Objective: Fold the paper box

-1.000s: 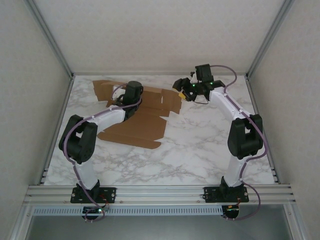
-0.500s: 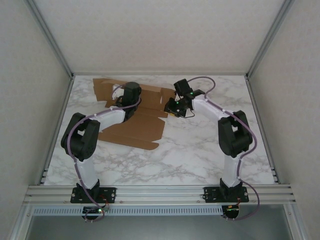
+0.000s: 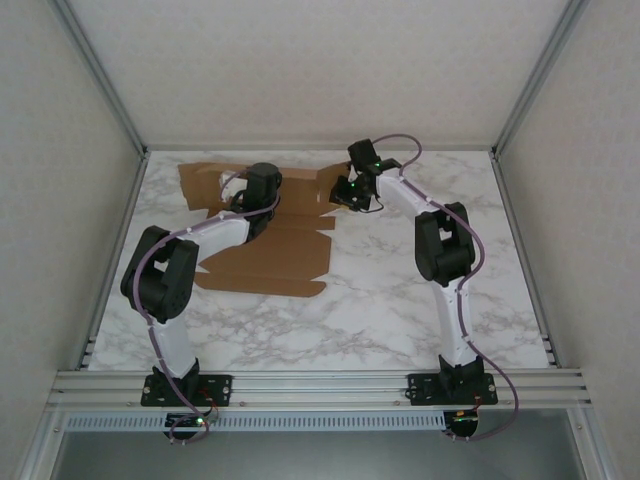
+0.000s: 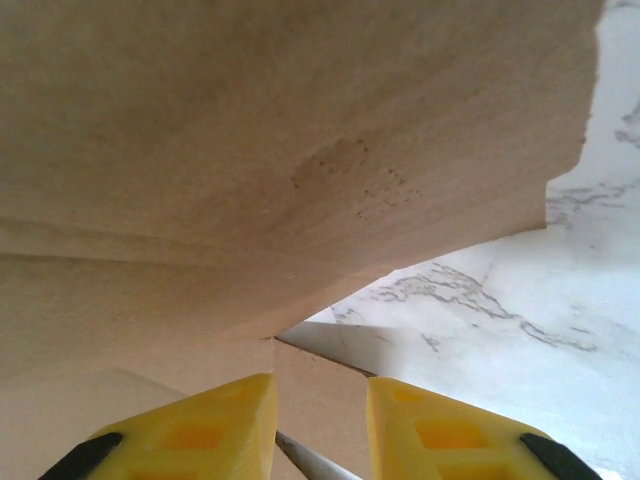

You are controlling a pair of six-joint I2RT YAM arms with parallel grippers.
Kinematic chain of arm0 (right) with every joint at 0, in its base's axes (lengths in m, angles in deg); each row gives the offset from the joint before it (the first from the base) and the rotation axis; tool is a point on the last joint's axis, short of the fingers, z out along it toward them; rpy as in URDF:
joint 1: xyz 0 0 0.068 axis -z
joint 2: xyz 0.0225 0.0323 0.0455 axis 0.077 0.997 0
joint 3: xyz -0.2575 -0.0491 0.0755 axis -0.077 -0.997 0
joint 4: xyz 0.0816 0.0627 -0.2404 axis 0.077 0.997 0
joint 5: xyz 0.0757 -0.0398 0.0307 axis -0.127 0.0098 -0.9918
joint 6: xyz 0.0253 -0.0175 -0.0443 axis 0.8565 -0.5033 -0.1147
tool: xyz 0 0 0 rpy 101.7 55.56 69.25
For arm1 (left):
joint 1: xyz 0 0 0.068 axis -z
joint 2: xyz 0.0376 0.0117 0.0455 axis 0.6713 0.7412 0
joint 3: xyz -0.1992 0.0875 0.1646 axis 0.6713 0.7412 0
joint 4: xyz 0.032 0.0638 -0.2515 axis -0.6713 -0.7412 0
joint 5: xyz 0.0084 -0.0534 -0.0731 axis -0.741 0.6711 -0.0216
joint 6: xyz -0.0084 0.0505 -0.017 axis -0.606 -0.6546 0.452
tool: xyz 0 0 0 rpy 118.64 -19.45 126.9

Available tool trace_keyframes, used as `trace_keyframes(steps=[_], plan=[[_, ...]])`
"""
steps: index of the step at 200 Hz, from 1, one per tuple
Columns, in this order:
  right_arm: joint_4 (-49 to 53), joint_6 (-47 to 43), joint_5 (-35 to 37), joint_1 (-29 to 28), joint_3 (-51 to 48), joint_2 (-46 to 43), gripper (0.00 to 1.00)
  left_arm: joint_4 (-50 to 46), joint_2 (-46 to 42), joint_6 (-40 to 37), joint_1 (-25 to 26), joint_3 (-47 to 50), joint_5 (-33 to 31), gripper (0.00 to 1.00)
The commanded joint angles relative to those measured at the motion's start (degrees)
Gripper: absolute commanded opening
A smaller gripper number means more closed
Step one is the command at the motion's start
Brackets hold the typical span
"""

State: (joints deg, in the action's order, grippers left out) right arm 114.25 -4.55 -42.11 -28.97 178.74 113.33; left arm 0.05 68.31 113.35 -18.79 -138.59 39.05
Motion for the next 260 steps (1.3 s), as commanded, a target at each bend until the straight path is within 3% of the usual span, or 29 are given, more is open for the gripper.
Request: trace_keyframes(steps=[1, 19, 36, 77, 112, 123, 181, 260], plan=[[-0.4, -0.5, -3.3, -0.3, -0.4, -1.1, 0.32, -7.2, 2.3, -0.9, -0.7, -1.4, -1.1, 0.0], [-3.9, 0.4, -1.6, -0.7, -8.3, -6.0, 0.4, -6.6, 2.8, -0.8, -1.2, -1.6, -0.6, 0.0], [-10.6, 2.7, 0.6, -0.7, -18.3, -12.4, 0.41, -5.5, 2.0, -0.5, -1.3, -0.2, 0.0, 0.0], [-25.9, 10.2, 5.4, -1.5, -38.1, -22.1, 0.16, -5.0, 0.4, 0.9, -1.2, 2.3, 0.4, 0.0], [-41.2, 17.8, 7.3, -5.0, -48.2, -24.7, 0.0, -6.0, -0.1, 1.3, -1.1, 2.0, 0.1, 0.0], [-44.3, 19.8, 8.6, -6.3, -49.7, -25.0, 0.0, -6.2, -0.3, 1.7, -1.1, 2.1, 0.0, 0.0], [-33.3, 22.0, 9.3, -8.5, -41.6, -16.9, 0.0, -3.8, -1.9, 2.7, -0.9, 4.3, 1.4, 0.0], [-26.2, 18.5, 11.1, -11.1, -40.9, -16.6, 0.0, -1.6, -3.7, 3.2, -0.9, 5.9, 2.4, 0.0]])
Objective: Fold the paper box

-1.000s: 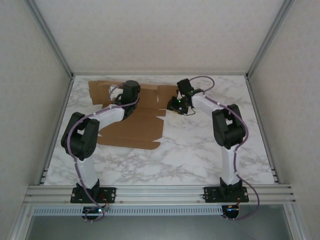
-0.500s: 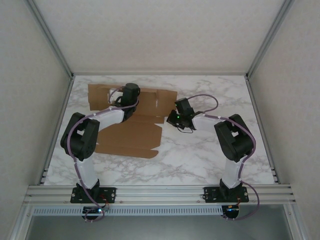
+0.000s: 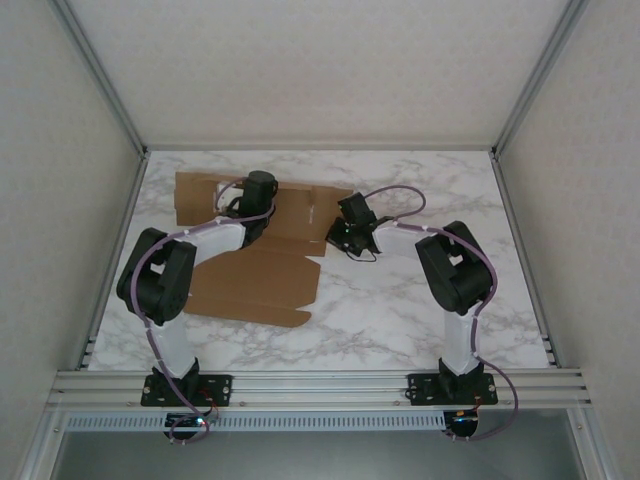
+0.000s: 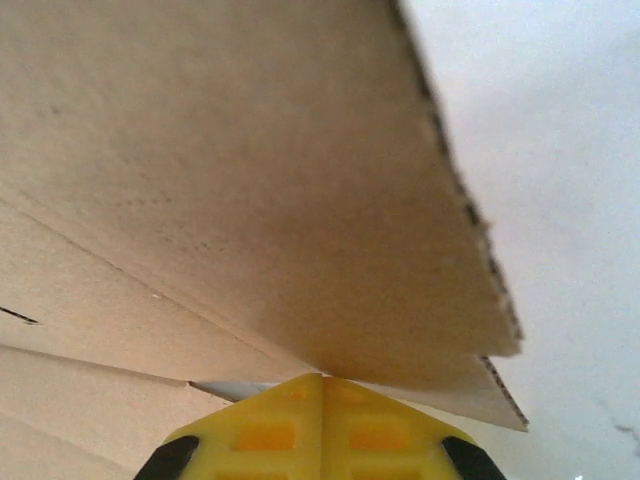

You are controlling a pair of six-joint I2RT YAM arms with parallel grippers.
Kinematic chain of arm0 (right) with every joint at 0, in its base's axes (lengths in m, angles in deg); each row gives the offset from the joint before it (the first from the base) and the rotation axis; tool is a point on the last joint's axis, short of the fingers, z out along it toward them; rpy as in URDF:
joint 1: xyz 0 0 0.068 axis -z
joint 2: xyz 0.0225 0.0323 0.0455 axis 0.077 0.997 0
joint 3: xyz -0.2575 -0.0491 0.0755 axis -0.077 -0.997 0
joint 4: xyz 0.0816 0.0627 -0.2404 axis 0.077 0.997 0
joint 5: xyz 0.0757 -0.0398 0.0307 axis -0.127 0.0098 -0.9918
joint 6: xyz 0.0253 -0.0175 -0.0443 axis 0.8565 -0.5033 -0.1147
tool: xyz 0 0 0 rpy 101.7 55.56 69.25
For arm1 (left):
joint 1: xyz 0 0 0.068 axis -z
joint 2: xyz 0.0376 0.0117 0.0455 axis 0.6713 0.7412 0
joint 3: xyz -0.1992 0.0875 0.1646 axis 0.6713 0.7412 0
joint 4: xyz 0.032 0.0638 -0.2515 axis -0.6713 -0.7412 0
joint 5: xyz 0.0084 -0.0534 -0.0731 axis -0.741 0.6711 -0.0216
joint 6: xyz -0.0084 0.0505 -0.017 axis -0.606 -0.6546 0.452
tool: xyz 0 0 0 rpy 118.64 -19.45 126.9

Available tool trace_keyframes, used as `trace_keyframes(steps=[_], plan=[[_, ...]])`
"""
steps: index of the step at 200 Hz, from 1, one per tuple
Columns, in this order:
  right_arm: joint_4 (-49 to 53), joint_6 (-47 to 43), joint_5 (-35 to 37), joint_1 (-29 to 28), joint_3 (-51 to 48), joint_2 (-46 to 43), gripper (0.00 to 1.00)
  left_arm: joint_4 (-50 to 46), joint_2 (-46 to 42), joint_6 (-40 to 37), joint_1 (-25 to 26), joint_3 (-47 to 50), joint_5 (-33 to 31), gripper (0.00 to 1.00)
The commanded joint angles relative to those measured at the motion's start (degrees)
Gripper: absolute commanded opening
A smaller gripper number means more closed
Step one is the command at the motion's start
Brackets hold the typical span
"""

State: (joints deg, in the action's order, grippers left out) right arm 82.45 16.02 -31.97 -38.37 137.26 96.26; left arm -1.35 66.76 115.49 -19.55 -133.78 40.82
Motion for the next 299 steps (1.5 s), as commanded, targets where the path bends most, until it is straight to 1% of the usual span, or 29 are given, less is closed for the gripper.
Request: trace_keyframes(steps=[1, 25, 38, 48, 67, 78, 92, 107, 118, 158, 186, 197, 215, 223, 232, 242, 265, 299], plan=[[5.6, -2.2, 1.1, -1.7, 0.6, 0.4, 0.0, -0.2, -2.2, 1.1, -0.1, 1.1, 0.6, 0.0], [5.4, -6.2, 4.5, -2.3, -2.0, -4.2, 0.0, 0.7, -3.2, 1.6, -0.1, 2.0, 0.7, 0.0], [6.1, -8.8, 5.8, -1.5, -2.3, -6.5, 0.0, 3.1, -3.9, 2.4, -0.1, 3.5, 1.0, 0.0], [7.4, -9.5, 5.2, 0.2, -1.6, -6.6, 0.0, 3.5, -4.4, 3.5, -0.2, 4.2, 1.5, 0.0], [9.8, -10.4, 1.3, 3.4, 2.1, -3.8, 0.0, 3.3, -5.4, 4.1, 0.3, 4.7, 1.5, 0.0], [10.3, -10.6, -2.4, 4.8, 4.6, -1.1, 0.0, 3.1, -5.9, 4.1, 0.7, 5.0, 1.6, 0.0], [10.0, -10.6, -5.9, 5.4, 7.6, 2.1, 0.0, 2.9, -6.4, 4.6, 1.0, 5.3, 2.1, 0.0], [9.7, -10.7, -7.8, 5.5, 10.7, 4.7, 0.0, 3.4, -6.9, 5.1, 1.5, 5.9, 2.0, 0.0], [7.7, -9.9, -9.4, 5.7, 11.8, 5.6, 0.0, 3.7, -7.1, 5.5, 1.8, 6.1, 2.6, 0.0], [8.2, -8.1, -10.8, 8.3, 20.2, 9.5, 0.0, 3.8, -7.6, 5.9, 3.1, 6.0, 3.6, 0.0], [11.6, -8.8, -11.0, 9.9, 27.5, 11.8, 0.0, 2.0, -8.1, 4.4, 3.6, 4.6, 2.5, 0.0], [13.7, -9.8, -10.7, 10.4, 30.1, 12.6, 0.0, -1.2, -8.1, 3.3, 3.9, 3.5, 0.7, 0.0], [15.6, -11.0, -11.1, 11.1, 32.1, 13.2, 0.0, 0.5, -8.6, 1.2, 5.6, 4.4, -3.2, 0.0], [15.9, -11.5, -11.0, 11.2, 31.9, 12.9, 0.0, 1.4, -8.9, 1.7, 6.0, 5.7, -4.0, 0.0], [15.5, -11.9, -10.9, 11.2, 30.6, 12.3, 0.0, 4.8, -9.1, 2.3, 6.4, 7.4, -4.8, 0.0], [14.2, -11.8, -10.9, 11.3, 28.0, 11.0, 0.0, 4.2, -9.0, 3.5, 6.6, 7.8, -6.2, 0.0], [8.7, -10.5, -10.9, 11.3, 19.4, 6.5, 0.06, 2.5, -6.6, 4.0, 6.4, 6.1, -7.7, 0.0], [5.2, -9.7, -10.8, 12.1, 10.8, 0.7, 0.18, 2.9, -2.0, 3.6, 5.8, 2.3, -8.1, 0.0]])
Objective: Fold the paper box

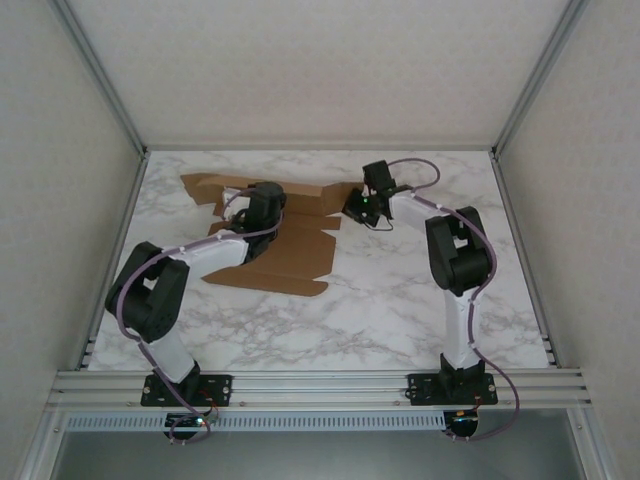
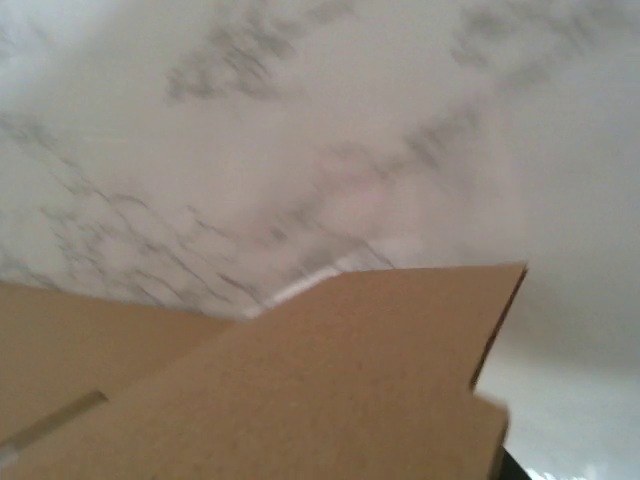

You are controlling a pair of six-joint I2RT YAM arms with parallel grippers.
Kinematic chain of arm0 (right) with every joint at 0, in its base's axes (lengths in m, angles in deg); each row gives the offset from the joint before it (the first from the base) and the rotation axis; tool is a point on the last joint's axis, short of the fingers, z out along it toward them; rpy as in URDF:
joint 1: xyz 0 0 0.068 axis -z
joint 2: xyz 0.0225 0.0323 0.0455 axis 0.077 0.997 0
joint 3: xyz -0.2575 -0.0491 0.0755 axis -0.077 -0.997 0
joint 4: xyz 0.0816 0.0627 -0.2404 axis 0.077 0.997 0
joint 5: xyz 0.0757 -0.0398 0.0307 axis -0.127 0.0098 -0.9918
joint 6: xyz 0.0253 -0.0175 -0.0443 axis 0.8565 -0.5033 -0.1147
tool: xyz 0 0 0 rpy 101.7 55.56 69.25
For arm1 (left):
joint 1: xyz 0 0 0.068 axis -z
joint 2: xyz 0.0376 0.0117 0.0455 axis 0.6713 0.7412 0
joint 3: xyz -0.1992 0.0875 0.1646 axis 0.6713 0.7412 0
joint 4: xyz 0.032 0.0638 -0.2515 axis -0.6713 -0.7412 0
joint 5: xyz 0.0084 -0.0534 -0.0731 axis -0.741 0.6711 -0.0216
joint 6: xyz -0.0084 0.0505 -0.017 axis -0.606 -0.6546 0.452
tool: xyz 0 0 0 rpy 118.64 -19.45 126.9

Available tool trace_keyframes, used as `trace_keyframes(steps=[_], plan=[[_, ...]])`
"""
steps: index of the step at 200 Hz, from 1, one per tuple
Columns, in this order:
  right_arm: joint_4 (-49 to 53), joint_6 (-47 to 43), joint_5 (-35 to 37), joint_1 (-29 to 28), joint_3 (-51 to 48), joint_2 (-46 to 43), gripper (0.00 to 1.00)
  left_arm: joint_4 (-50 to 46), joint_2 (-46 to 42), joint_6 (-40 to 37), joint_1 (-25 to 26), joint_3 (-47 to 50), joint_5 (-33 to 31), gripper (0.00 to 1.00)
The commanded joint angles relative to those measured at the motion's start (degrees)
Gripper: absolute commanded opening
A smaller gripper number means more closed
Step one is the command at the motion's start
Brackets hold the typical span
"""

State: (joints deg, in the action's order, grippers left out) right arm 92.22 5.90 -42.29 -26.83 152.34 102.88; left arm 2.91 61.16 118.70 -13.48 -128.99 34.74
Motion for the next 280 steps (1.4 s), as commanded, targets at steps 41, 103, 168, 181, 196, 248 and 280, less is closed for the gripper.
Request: trace_keyframes(steps=[41, 103, 168, 181, 196, 248, 280], plan=[[-11.6, 3.0, -2.1, 1.9, -14.1, -12.2, 0.26, 10.3, 4.8, -0.1, -0.7, 1.2, -1.0, 0.0], [-24.6, 12.1, -4.6, 1.9, -20.8, -8.3, 0.22, 15.3, 5.7, 0.3, -0.9, 3.9, -0.5, 0.0], [-20.9, 13.6, -2.0, -0.1, -15.8, -1.7, 0.07, 11.2, 4.9, 0.7, -0.9, 2.6, -1.2, 0.0], [-20.4, 15.6, -1.7, -0.3, -14.9, -0.7, 0.04, 11.3, 4.9, 0.7, -0.9, 2.7, -1.0, 0.0], [-19.4, 18.6, -1.4, -0.4, -13.7, 0.4, 0.0, 10.7, 4.8, 1.2, -0.9, 2.8, -1.3, 0.0], [-21.5, 23.4, -5.4, -2.3, -9.5, 3.0, 0.0, 10.1, 4.8, 1.5, -0.9, 2.2, -0.7, 0.0], [-27.3, 27.7, -8.2, -3.1, -11.0, 1.8, 0.01, 10.1, 5.0, 1.5, -0.9, 1.9, -0.4, 0.0]])
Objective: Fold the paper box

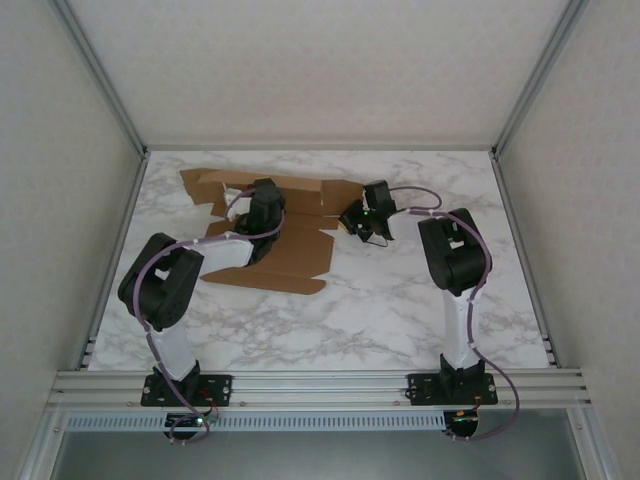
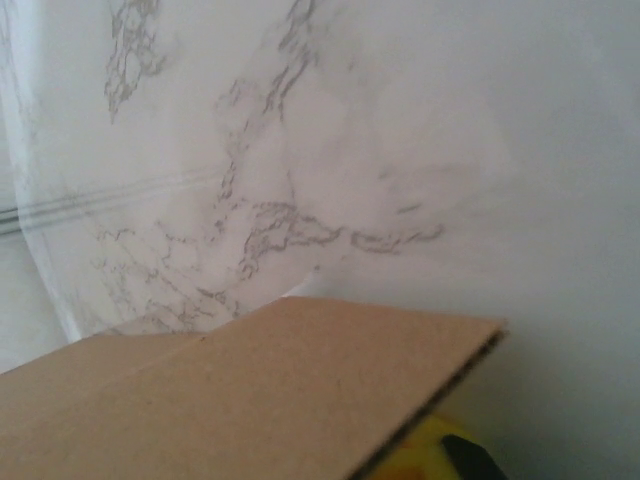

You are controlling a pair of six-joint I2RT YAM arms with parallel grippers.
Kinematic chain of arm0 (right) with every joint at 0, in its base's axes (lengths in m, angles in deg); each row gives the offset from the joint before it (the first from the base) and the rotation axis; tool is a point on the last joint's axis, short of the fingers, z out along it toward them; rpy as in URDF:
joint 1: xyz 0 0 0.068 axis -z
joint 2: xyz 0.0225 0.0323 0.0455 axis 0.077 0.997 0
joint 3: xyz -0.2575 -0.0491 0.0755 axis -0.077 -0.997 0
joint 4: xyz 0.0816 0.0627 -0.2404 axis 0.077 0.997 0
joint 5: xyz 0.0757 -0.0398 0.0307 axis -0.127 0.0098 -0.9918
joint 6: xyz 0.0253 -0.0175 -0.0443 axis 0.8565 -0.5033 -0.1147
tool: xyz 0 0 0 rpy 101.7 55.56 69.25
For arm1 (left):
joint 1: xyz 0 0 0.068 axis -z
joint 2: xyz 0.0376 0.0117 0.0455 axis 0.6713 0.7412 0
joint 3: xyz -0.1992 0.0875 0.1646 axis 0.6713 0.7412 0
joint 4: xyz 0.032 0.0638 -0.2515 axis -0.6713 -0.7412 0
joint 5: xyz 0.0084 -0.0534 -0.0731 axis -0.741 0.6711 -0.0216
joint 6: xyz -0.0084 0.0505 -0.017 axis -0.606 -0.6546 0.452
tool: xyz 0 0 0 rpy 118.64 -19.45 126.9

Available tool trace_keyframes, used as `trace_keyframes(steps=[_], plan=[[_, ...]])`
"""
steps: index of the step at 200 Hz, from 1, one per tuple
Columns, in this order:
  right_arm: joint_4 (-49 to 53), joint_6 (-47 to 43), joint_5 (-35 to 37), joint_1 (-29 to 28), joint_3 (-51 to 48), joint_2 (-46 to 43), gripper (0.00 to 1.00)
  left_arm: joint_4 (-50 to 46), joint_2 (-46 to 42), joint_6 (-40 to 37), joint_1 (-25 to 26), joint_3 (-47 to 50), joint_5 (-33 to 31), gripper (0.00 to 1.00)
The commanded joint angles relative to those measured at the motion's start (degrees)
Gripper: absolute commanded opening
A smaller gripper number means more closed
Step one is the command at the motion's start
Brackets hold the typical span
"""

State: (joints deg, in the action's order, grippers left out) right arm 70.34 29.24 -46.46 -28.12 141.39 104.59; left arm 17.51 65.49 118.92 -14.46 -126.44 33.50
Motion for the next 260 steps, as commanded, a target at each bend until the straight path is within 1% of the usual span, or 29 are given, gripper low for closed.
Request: trace_keyframes(steps=[1, 49, 113, 183, 214, 240, 260], plan=[[-5.5, 4.5, -4.0, -1.9, -0.1, 0.0, 0.01, -4.5, 0.7, 1.3, 0.1, -0.7, 0.9, 0.0], [-10.0, 8.4, -5.0, -3.1, -0.7, -1.3, 0.02, -3.9, 0.7, 2.0, 0.1, -0.3, 1.2, 0.0], [-12.5, 11.9, -5.3, -6.8, 3.0, 3.4, 0.04, -3.3, 0.1, 2.5, 0.1, 0.4, 1.6, 0.0], [-7.1, 10.8, -2.6, -7.6, 7.4, 8.4, 0.08, -3.2, -0.3, 3.7, 0.2, 1.5, 2.1, 0.0], [-4.5, 8.7, -2.0, -7.5, 8.4, 8.4, 0.08, -3.7, -0.7, 3.6, 0.2, 1.8, 1.9, 0.0], [0.3, 5.0, -1.3, -7.4, 9.4, 8.0, 0.08, -4.3, -1.1, 3.8, 0.2, 2.1, 1.5, 0.0], [-2.1, 3.6, -2.3, -7.1, 7.0, 5.7, 0.09, -5.2, -1.6, 3.7, 0.2, 2.3, 0.8, 0.0]])
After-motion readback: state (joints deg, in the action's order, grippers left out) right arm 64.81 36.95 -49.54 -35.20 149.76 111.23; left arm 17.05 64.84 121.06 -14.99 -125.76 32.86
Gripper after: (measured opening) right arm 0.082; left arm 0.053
